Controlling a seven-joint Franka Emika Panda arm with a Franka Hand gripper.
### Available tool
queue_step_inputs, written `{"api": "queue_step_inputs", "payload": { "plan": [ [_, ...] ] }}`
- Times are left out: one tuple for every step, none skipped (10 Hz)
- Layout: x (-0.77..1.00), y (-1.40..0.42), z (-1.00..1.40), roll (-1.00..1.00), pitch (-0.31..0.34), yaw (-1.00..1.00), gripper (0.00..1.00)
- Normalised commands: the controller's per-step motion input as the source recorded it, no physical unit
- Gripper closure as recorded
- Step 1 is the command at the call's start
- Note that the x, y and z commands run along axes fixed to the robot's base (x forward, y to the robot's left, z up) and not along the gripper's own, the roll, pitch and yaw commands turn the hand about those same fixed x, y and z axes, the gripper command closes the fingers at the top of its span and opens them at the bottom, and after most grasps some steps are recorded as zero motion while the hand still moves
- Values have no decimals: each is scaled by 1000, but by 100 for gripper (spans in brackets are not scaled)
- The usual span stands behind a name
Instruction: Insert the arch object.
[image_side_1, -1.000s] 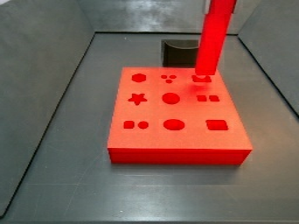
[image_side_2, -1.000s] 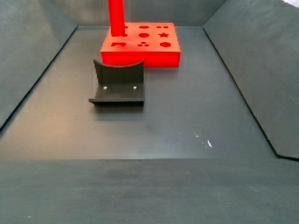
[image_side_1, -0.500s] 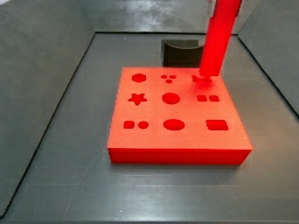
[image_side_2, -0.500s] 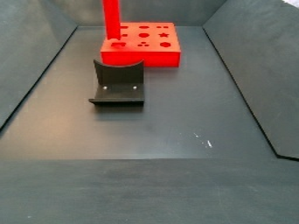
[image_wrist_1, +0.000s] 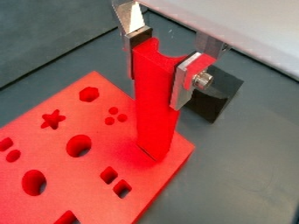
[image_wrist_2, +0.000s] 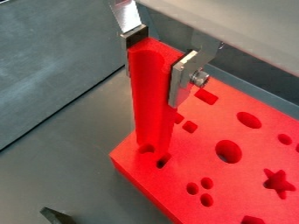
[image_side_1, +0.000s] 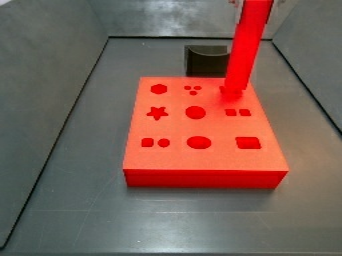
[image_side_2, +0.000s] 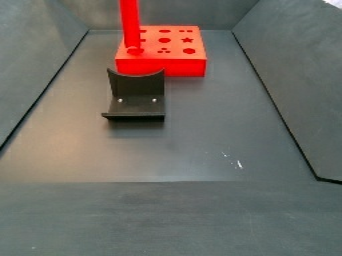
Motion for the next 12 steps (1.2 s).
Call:
{"api": "queue_step_inputs", "payload": {
  "plan": [
    [169,0,-271,59,0,0,100],
    [0,0,-286,89,1,0,100],
    [-149,0,-226,87,9,-43,100],
    [-257,0,-140,39,1,-106,100],
    [-280,6,-77,0,0,-129,100],
    [-229,0,-71,0,0,-109,100],
    [-91,0,-103,7,0,-29,100],
    [-86,0,-94,9,0,0,100],
    [94,0,0,0,26,0,100],
    [311,0,-463,0,0,-91,100],
    [251,0,-823,10,-67,-86,100],
    [129,0,-989,66,-97,-80,100]
  ]
}}
